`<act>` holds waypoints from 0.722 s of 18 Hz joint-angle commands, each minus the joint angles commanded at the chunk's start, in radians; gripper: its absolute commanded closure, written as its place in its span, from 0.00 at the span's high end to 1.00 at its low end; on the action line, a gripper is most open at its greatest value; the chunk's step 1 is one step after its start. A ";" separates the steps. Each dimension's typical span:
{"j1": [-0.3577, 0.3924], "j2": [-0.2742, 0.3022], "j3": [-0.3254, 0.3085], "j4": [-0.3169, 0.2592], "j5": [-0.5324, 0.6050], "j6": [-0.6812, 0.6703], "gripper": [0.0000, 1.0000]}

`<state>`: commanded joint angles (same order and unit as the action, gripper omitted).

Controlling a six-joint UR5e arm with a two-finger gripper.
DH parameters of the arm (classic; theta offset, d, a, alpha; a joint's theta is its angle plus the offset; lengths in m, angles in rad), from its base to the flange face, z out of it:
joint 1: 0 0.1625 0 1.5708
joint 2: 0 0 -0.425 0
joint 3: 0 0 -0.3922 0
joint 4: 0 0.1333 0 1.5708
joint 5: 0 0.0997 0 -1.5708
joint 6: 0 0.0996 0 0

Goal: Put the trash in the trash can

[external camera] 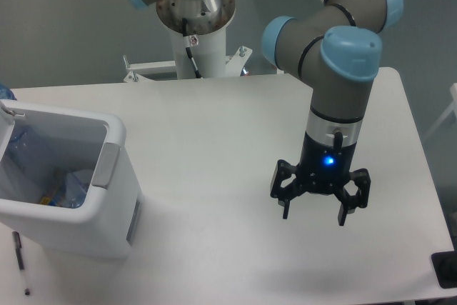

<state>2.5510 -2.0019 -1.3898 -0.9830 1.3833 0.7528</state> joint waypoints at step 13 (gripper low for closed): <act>-0.069 -0.028 0.000 -0.083 0.276 0.270 1.00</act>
<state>2.4820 -2.0295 -1.3897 -1.0662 1.6597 1.0232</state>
